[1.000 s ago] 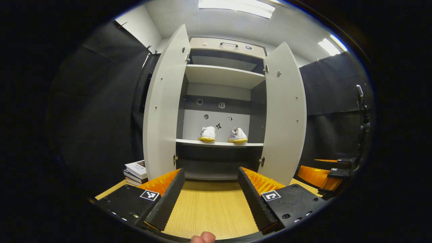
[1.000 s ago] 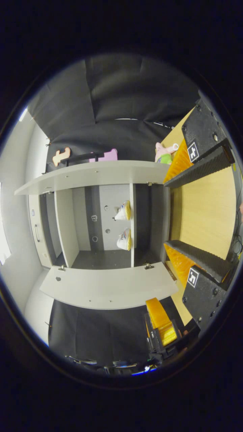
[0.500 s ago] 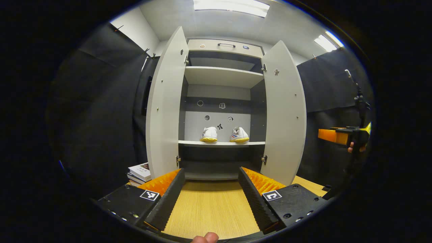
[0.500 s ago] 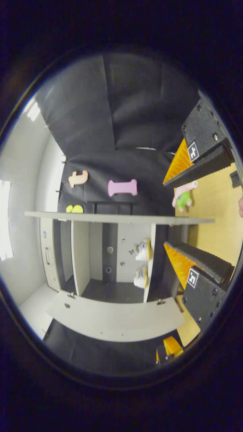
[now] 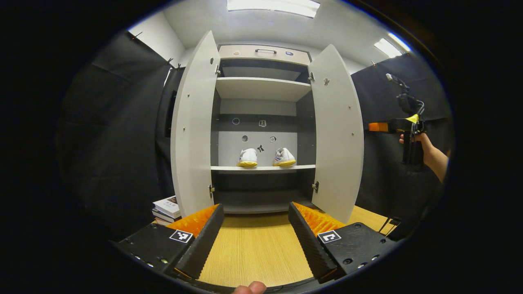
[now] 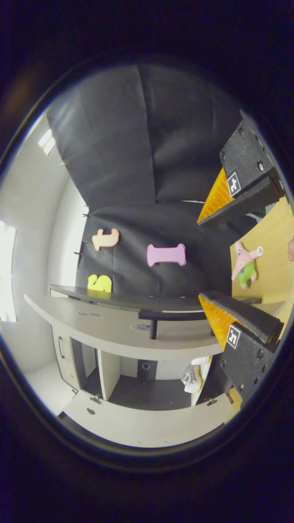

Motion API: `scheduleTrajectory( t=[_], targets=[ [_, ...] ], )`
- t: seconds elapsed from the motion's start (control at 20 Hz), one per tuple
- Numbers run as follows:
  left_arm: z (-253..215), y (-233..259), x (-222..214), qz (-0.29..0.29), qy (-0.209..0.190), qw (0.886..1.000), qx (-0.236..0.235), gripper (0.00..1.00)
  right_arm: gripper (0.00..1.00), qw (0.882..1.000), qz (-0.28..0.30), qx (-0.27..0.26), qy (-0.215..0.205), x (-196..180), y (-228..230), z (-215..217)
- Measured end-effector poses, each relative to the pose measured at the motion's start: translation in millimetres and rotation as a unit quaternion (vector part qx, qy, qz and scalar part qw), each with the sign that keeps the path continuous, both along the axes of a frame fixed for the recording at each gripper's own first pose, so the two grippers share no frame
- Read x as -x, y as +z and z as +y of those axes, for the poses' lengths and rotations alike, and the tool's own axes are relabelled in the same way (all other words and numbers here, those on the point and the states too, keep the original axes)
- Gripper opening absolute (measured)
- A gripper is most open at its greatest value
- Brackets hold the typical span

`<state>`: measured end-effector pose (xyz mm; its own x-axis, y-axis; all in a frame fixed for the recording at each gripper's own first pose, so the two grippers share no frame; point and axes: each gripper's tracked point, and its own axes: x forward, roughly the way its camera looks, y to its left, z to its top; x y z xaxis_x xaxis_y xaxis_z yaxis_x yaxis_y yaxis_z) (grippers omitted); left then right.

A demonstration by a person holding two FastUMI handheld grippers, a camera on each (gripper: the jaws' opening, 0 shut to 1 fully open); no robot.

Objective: Grab one shoe with the right hand and put it into the shoe cabinet, grab the other shoe with the left hand and put it into the shoe cabinet; then close the right door with the right hand and the left door with the left hand.

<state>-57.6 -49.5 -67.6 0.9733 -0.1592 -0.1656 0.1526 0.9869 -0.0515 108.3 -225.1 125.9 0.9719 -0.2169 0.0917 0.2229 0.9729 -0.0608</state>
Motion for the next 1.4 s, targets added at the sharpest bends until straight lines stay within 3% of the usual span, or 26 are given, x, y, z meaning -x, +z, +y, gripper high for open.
scheduleTrajectory(
  t=[0.25,0.85,1.4],
  targets=[
    [-2.8,-10.7,0.4,0.018,-0.006,1.000,0.001,0.95,0.98,1.000,-0.001,-0.010,0.005,-24.9,13.4,6.8],
    [-10.1,-9.9,-8.5,0.012,-0.018,1.000,-0.001,0.95,0.95,0.999,-0.024,-0.017,0.026,-7.1,17.8,52.9],
    [5.5,-20.7,-10.4,0.025,0.007,1.000,-0.004,0.95,0.95,0.992,-0.028,-0.017,0.124,-27.3,12.9,154.1]
  ],
)
